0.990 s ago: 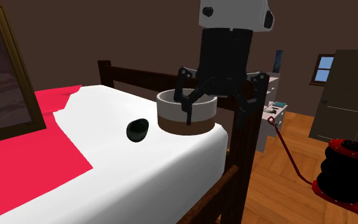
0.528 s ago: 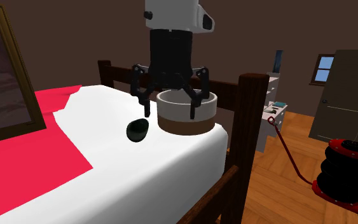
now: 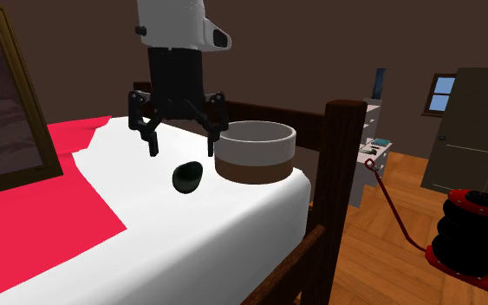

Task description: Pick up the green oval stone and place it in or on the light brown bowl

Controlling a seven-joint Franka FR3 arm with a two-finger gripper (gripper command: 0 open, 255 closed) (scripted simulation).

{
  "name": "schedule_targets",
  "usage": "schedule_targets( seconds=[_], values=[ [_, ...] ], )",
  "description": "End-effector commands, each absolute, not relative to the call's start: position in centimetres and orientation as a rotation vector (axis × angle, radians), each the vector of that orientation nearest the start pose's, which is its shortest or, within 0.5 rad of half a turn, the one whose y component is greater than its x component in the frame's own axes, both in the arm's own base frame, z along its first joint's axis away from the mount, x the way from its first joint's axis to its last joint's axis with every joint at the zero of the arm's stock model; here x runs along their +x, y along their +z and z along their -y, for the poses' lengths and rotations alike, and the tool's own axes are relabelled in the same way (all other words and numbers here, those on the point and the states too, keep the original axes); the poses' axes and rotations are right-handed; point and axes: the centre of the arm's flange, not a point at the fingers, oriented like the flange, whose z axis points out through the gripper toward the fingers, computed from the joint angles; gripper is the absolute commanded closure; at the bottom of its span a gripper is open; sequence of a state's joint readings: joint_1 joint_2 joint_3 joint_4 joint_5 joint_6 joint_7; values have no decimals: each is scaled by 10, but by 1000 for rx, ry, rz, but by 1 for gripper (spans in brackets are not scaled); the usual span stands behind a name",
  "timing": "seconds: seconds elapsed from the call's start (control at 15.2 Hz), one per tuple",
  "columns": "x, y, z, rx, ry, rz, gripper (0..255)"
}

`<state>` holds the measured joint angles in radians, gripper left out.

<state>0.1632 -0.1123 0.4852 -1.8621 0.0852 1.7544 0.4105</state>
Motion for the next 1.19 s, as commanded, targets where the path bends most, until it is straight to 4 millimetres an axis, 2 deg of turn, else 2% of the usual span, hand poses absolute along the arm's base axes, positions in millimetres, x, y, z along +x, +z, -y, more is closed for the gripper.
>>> schedule_targets(
  seconds=[0.0, 0.33, 0.86, 0.92, 1.12],
  values=[
    [411, 545, -336, -3099, 36, 345, 0],
    [410, 520, -337, -3099, 36, 345, 0],
    [410, 521, -337, -3099, 36, 345, 0],
    [410, 521, -337, -3099, 36, 345, 255],
    [410, 521, -337, -3099, 36, 345, 255]
  ],
)
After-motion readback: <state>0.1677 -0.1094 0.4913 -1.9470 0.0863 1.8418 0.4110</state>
